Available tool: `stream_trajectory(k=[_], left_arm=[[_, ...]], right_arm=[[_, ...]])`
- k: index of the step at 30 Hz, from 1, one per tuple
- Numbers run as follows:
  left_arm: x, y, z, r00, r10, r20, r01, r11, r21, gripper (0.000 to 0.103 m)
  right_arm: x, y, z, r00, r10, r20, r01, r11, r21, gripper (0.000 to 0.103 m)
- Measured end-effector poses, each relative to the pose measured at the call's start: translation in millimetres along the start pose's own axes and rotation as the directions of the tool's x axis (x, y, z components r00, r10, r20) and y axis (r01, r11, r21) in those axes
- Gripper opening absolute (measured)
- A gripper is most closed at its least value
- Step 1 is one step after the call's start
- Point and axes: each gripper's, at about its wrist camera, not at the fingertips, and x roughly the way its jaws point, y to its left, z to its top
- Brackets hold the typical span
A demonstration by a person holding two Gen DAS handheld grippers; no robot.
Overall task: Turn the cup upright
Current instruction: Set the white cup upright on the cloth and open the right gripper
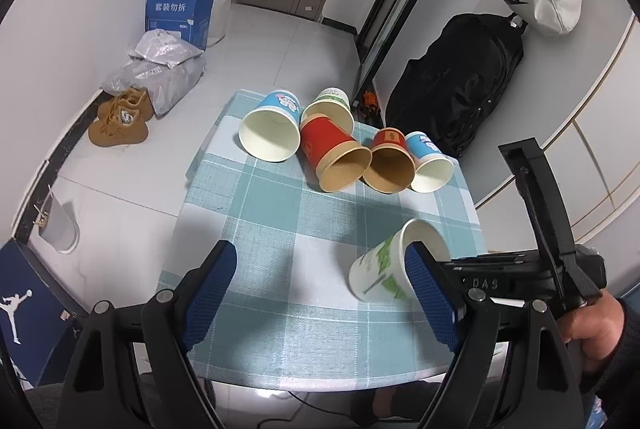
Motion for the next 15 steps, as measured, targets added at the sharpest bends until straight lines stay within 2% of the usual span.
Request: stream_trajectory(k=[2, 4, 6, 7, 11, 13, 15], left_arm=[[-1.0, -0.5, -0.2, 1.000, 0.005, 0.007, -0.005, 1.000, 0.010, 0.083], [-1.3, -2.4, -0.8, 1.000, 0.017, 0.011, -0.017, 1.000, 0.023, 0.083], [0.9, -5.7, -0.9, 0.998, 0.055, 0.008, -0.055, 0.997, 0.051, 0.083], [1.3, -6.2, -1.0, 0.998, 0.065, 0.010, -0.066, 0.996, 0.058, 0.083], [-2.1, -9.1, -1.2, 0.996, 0.077, 0.044, -0.080, 0.995, 0.061, 0.083], [-4.8, -10.9, -1.6, 0.994, 0.084, 0.070, -0.089, 0.994, 0.065, 0.083], [-7.9, -13.7, -2.1, 0.992, 0.088, 0.093, -0.095, 0.993, 0.072, 0.083]], right_arm=[[-0.2, -5.5, -0.4, 1.000, 0.015, 0.026, -0.015, 0.999, 0.028, 0.018], [-13.3, -14.6, -3.7, 0.995, 0.051, 0.089, -0.057, 0.996, 0.071, 0.044], [-28.0, -21.2, -14.1, 0.977, 0.089, 0.195, -0.111, 0.988, 0.106, 0.061], [-32.3, -23.1, -17.2, 0.971, 0.094, 0.221, -0.121, 0.986, 0.111, 0.064], [-53.5, -23.5, -41.4, 0.940, 0.048, 0.337, -0.086, 0.991, 0.099, 0.064], [-68.2, -19.9, -57.7, 0.902, 0.029, 0.430, -0.078, 0.992, 0.097, 0.066], [-85.1, -14.9, -75.0, 0.850, 0.015, 0.527, -0.072, 0.994, 0.087, 0.072]])
